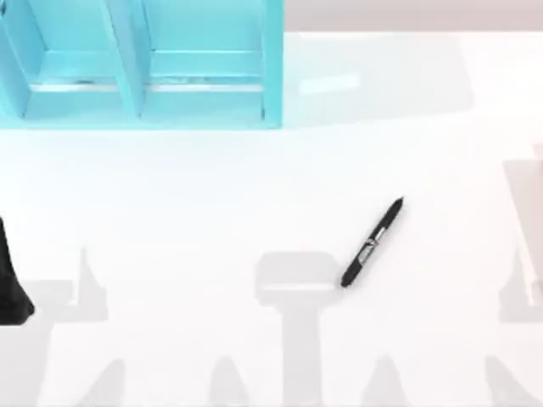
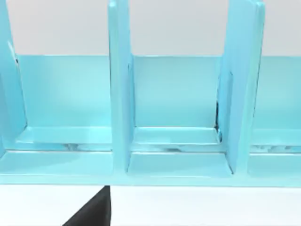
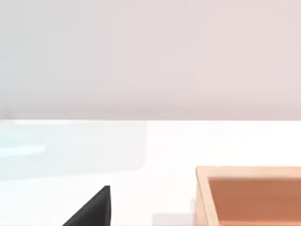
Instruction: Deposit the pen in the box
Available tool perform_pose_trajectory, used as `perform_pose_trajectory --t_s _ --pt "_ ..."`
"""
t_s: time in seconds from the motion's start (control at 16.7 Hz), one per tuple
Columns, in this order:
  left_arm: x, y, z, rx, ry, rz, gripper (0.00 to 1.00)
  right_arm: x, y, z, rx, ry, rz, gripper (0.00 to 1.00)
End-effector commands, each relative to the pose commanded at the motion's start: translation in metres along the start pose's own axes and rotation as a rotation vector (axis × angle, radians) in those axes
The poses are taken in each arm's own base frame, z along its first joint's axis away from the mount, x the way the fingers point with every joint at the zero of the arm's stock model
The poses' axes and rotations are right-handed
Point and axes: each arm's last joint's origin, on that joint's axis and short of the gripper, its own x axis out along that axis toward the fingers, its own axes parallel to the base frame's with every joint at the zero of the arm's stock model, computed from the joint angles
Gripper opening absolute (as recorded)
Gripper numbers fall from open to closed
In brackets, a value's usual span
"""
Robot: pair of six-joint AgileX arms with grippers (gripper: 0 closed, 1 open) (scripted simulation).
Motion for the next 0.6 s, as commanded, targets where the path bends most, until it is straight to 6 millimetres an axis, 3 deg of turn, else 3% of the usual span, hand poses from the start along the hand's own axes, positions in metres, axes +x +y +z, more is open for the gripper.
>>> perform_pose_trajectory --t_s 0.24,0.6 --pt "0.000 0.000 0.000 0.000 0.000 0.000 1.00 0.000 0.001 0.007 0.029 0.010 0.012 1.00" --pt "0.000 0.000 0.000 0.000 0.000 0.000 1.00 0.015 0.017 0.067 0.260 0.218 0.107 1.00"
